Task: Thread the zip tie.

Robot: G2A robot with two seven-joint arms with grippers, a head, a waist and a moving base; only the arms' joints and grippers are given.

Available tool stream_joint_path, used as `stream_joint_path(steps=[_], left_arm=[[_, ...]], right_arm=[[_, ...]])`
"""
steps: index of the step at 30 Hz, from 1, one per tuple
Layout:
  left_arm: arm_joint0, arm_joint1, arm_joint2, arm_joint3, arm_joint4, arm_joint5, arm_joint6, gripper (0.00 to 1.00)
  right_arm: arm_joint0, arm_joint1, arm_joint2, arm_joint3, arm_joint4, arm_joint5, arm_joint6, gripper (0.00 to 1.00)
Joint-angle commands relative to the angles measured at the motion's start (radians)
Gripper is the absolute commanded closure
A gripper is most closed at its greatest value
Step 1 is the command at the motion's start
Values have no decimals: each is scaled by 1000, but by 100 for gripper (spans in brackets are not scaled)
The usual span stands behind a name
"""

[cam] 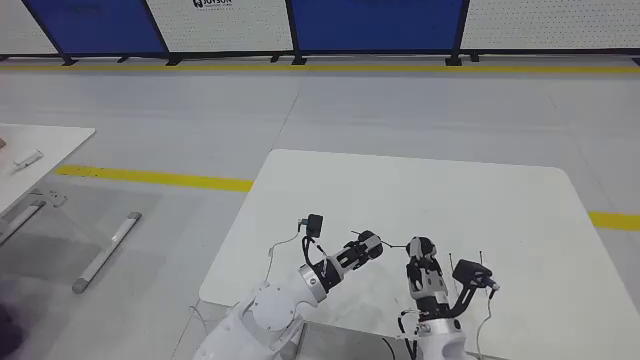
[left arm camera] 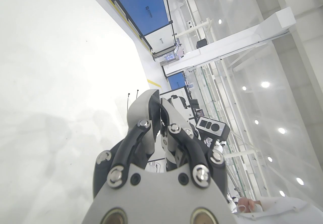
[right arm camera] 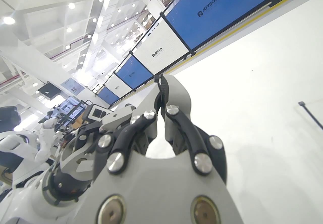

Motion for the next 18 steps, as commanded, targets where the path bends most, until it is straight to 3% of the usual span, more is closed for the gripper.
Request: stream_joint_path(steps=[1,18], left_arm=[[0,0,0,0,0,0,0,100],[0,0,0,0,0,0,0,100]], right_arm=[[-3,-1,0,-1,1,-4,-11,100],[-18,-7,9,-3,-6,-14,-31,100]])
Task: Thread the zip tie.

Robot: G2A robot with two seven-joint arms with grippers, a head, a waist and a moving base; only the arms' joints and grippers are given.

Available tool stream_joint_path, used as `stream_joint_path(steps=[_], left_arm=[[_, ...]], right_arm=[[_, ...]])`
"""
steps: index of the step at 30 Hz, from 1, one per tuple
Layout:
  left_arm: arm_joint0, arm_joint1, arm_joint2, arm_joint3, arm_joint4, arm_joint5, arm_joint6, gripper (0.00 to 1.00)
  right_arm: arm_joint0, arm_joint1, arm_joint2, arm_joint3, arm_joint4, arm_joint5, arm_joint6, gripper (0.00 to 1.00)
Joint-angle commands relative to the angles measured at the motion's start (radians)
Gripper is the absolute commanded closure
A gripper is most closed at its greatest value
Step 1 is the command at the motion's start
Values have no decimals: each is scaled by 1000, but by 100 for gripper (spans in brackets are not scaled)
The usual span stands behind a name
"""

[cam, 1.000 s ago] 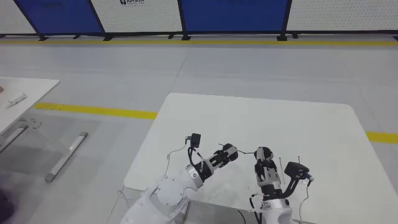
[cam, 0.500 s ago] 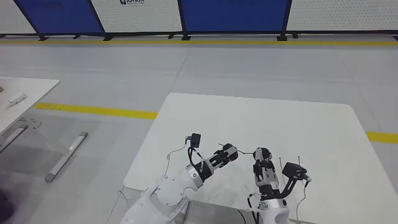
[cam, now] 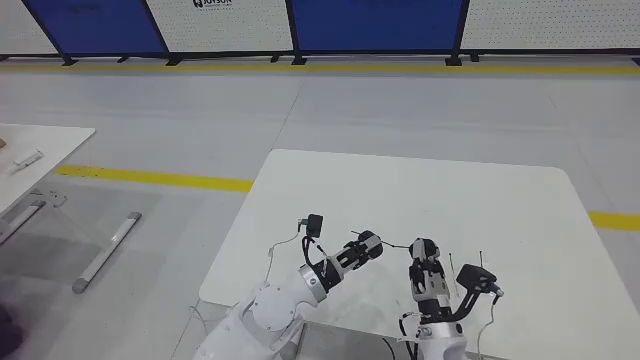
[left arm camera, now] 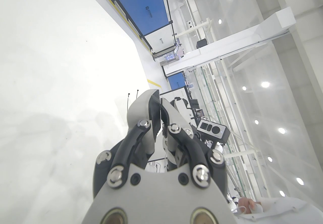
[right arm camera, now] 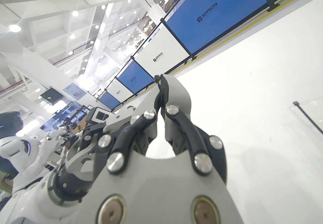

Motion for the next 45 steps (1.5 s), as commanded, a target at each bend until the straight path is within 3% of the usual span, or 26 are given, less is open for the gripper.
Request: stream_joint_path(steps=[1,21,45], left_arm=[[0,0,0,0,0,0,0,100],[0,0,0,0,0,0,0,100],[0,0,0,0,0,0,0,100]], right_arm=[[1,-1,0,1,0,0,-1,100],[6,-11,-1,13,-5,10,12,100],[-19,-14,15,-11,-20,-20,1,100]])
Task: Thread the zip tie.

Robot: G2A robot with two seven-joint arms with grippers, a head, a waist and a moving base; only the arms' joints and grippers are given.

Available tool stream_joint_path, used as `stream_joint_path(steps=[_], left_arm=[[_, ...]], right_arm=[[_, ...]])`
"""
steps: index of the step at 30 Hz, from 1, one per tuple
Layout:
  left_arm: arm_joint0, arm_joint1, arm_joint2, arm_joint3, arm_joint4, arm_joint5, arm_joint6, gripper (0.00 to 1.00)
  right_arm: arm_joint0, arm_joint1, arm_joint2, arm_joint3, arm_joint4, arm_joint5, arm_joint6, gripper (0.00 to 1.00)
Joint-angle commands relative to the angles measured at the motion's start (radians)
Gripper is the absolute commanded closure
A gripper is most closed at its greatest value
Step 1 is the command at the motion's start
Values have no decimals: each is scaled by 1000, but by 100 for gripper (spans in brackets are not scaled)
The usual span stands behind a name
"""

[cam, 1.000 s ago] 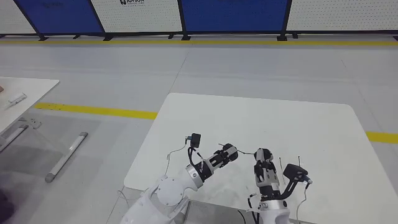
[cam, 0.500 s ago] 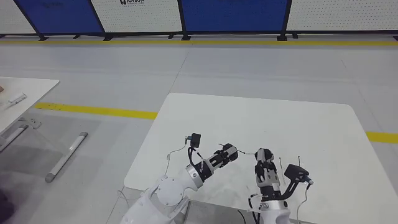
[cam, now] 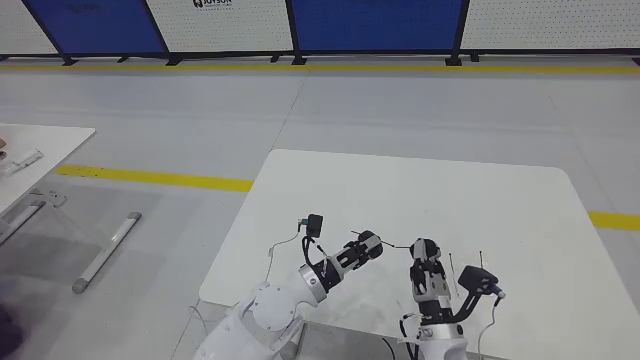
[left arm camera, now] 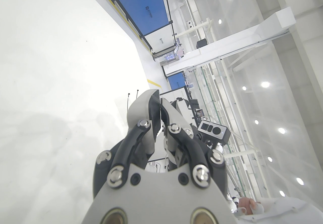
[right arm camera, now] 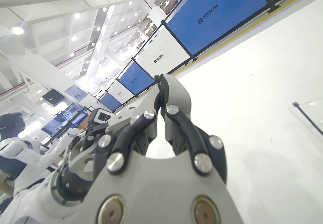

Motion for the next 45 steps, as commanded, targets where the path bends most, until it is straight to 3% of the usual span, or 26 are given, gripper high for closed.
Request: stream_joint_path(steps=[1,31,45], left_arm=[[0,0,0,0,0,0,0,100],[0,0,0,0,0,0,0,100],[0,0,0,0,0,0,0,100]], right_arm=[[-1,0,-1,-2,-2,1,1,100],[16,-14,-15,13,-30,34,-2,100],[-3,-17,-14,-3,29,-12,-5,100]])
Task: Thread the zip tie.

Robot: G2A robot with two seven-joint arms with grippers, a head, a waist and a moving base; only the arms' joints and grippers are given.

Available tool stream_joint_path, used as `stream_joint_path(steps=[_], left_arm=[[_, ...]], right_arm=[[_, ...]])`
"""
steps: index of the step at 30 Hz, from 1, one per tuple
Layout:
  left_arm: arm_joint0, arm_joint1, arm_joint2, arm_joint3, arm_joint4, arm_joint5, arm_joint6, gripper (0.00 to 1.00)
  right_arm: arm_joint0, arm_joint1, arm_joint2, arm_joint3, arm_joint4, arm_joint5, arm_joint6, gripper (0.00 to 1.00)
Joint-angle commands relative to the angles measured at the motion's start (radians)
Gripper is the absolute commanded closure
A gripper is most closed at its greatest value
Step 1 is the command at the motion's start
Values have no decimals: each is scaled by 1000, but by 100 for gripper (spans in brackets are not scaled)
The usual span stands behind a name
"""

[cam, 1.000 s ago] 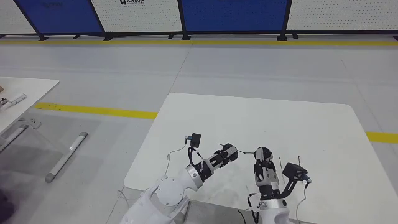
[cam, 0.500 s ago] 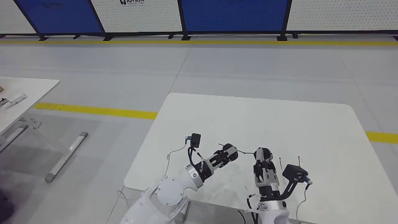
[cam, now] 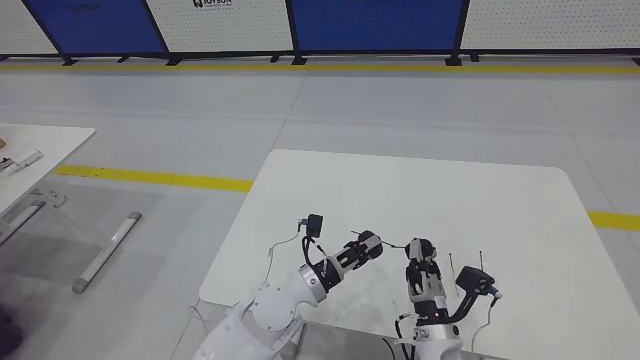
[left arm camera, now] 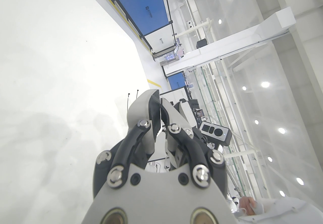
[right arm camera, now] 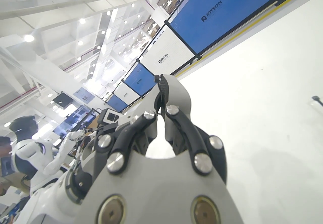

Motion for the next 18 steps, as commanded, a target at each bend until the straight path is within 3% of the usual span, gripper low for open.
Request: stream_joint_path(steps=[1,18], left_arm=[[0,0,0,0,0,0,0,100],[0,0,0,0,0,0,0,100]], right_arm=[[0,0,0,0,-1,1,0,100],[-15,3,39,-11,6,-3,-13,100]])
